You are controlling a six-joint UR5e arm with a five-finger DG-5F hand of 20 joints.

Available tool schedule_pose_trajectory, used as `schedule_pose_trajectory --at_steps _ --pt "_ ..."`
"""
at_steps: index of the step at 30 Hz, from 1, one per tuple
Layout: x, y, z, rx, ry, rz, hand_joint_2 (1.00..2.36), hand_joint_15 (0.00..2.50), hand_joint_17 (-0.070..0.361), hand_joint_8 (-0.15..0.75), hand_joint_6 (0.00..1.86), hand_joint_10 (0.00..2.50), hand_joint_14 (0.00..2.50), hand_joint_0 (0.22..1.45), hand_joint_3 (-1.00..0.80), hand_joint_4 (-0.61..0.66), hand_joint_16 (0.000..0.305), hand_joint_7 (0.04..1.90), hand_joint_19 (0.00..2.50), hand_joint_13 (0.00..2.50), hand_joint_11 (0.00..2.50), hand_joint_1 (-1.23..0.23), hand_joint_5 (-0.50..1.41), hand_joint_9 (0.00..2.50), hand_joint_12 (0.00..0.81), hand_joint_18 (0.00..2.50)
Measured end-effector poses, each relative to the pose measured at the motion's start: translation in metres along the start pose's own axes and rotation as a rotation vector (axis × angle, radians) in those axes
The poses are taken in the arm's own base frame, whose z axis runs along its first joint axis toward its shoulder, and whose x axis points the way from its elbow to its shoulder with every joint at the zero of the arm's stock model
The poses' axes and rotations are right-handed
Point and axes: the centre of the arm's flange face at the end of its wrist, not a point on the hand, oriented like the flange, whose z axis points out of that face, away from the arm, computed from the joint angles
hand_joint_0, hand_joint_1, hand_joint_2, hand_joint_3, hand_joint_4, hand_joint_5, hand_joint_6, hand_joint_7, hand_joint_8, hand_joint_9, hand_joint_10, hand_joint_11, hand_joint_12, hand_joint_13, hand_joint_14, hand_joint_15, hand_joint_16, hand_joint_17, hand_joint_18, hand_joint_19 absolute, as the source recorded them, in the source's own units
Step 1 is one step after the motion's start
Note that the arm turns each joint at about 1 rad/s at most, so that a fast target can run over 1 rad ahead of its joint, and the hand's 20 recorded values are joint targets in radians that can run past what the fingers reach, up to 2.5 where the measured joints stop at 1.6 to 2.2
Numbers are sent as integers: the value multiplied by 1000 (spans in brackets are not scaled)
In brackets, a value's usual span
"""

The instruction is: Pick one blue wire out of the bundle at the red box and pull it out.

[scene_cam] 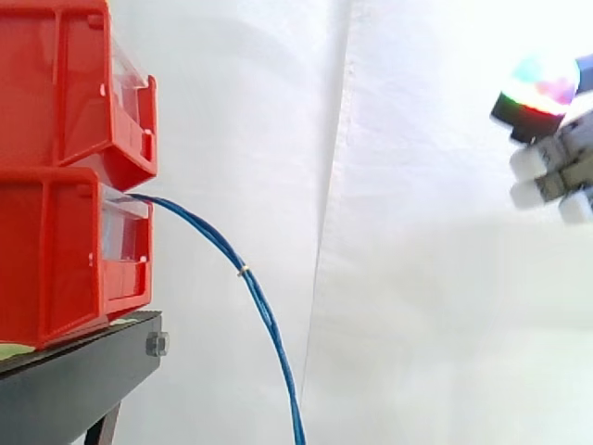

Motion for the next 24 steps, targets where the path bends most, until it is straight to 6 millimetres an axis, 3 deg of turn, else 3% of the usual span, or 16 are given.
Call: schedule_pose_trajectory --at_steps 16,20,24 --pt "26 -68 59 -58 -79 2 1000 45 152 271 502 0 0 485 -500 252 67 765 145 0 5 -746 -168 263 364 0" --pt "30 -80 70 -80 -116 -15 1000 56 153 280 502 0 2 480 -500 256 68 785 150 0 13 -593 -160 299 369 0" --pt "33 -94 78 -84 -144 -28 1000 61 154 281 502 0 2 482 -500 257 69 792 161 0 20 -556 -156 313 368 0"
